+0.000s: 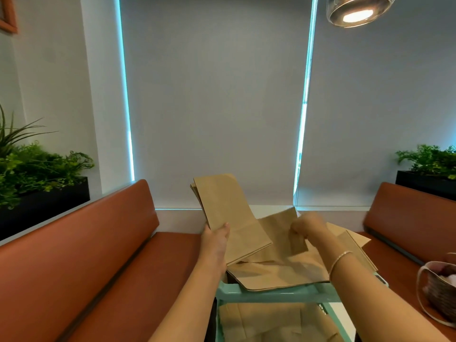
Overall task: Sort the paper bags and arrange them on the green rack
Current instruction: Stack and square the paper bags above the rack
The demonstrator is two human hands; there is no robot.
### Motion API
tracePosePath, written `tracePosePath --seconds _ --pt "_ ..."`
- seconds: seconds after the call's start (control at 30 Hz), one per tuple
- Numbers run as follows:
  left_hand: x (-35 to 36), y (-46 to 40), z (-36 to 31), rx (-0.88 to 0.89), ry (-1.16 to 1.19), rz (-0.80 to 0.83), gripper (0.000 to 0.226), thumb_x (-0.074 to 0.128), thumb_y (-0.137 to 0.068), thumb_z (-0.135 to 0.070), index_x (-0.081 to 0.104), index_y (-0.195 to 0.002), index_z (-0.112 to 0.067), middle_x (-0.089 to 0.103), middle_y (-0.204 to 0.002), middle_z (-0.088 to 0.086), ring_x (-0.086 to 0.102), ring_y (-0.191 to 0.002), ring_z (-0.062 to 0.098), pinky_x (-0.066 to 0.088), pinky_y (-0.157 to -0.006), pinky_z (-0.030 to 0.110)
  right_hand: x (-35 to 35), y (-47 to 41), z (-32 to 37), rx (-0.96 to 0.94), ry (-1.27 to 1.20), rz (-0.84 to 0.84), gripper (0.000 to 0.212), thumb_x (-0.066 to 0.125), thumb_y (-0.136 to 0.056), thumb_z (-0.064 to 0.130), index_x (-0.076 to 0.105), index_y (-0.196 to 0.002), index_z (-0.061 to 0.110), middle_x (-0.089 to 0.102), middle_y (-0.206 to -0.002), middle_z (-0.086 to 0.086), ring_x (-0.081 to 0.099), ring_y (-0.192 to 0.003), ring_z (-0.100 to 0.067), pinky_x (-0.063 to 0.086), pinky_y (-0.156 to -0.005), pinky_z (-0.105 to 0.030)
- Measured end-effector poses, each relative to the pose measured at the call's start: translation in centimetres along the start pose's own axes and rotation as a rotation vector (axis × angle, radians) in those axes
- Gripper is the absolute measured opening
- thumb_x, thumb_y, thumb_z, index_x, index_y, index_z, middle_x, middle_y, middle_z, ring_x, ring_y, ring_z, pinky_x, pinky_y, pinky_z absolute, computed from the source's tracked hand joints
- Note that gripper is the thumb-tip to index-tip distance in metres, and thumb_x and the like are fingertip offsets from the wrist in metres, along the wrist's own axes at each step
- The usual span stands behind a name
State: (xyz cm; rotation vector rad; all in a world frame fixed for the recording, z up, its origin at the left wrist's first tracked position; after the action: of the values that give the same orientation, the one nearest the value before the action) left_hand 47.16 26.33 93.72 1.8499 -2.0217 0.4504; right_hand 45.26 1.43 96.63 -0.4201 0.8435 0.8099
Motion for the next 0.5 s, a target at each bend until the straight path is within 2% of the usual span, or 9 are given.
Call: tracePosePath --seconds 0.13,0.17,0.23,0.3,0.4,0.5 --pt "-0.1 -0.2 0.2 -0.008 0.011 -0.009 0.018 0.050 -0.095 -0.005 0.051 -0.104 -0.020 0.063 -0.096 0.005 0.061 -0.098 0.030 0.051 -0.086 0.049 -5.5 0.9 2.6 -0.144 -0.136 -0.190 0.017 0.050 -0.085 0.008 0.065 -0.091 0.003 0.057 -0.085 -0.010 0.050 -0.077 -0.025 0.035 -0.054 -0.022" --pt "-0.1 -0.2 0.1 -0.006 0.011 -0.011 0.017 0.050 -0.095 -0.005 0.050 -0.103 -0.020 0.062 -0.095 0.005 0.060 -0.095 0.028 0.052 -0.082 0.046 -7.1 1.7 3.5 -0.185 -0.164 -0.249 0.020 0.049 -0.086 0.007 0.067 -0.093 0.004 0.059 -0.086 -0.010 0.052 -0.078 -0.025 0.039 -0.059 -0.023" --pt "-0.1 -0.2 0.1 -0.002 0.016 -0.011 0.017 0.049 -0.095 -0.004 0.050 -0.104 -0.019 0.062 -0.094 0.005 0.060 -0.092 0.027 0.052 -0.077 0.041 -10.2 3.4 5.1 -0.260 -0.169 -0.387 0.023 0.048 -0.086 0.009 0.068 -0.097 0.009 0.062 -0.092 -0.007 0.056 -0.088 -0.026 0.046 -0.082 -0.036" --pt "0.0 0.0 0.0 -0.006 0.028 -0.005 0.019 0.048 -0.095 -0.003 0.049 -0.106 -0.019 0.061 -0.095 0.005 0.059 -0.096 0.029 0.051 -0.084 0.045 -13.2 5.7 7.0 -0.344 -0.048 -0.550 0.024 0.048 -0.088 0.011 0.068 -0.098 0.016 0.065 -0.098 -0.005 0.055 -0.099 -0.027 0.035 -0.100 -0.045" --pt "0.1 0.0 0.0 -0.005 0.042 -0.002 0.020 0.047 -0.095 -0.003 0.048 -0.108 -0.019 0.060 -0.101 0.008 0.058 -0.102 0.030 0.048 -0.092 0.049 -15.5 8.7 9.8 -0.473 0.130 -0.727 0.026 0.045 -0.089 0.014 0.069 -0.099 0.018 0.067 -0.098 -0.005 0.049 -0.111 -0.029 0.015 -0.108 -0.053" --pt "0.1 -0.3 0.1 0.000 0.036 0.001 0.022 0.048 -0.095 -0.002 0.048 -0.109 -0.019 0.060 -0.102 0.008 0.057 -0.104 0.030 0.046 -0.095 0.052 -14.5 9.6 11.9 -0.520 0.282 -0.666 0.029 0.043 -0.087 0.014 0.068 -0.102 0.019 0.064 -0.104 -0.006 0.042 -0.118 -0.030 0.009 -0.110 -0.056"
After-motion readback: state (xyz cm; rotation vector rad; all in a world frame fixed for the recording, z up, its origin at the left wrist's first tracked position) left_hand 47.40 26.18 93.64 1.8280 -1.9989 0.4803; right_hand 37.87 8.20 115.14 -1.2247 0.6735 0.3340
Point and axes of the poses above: each hand's wrist, its own y-axis away from the middle knuckle, its own x-axis out of the palm, z = x × y, the point moved 8 cm from there along -y, towards the middle knuckle
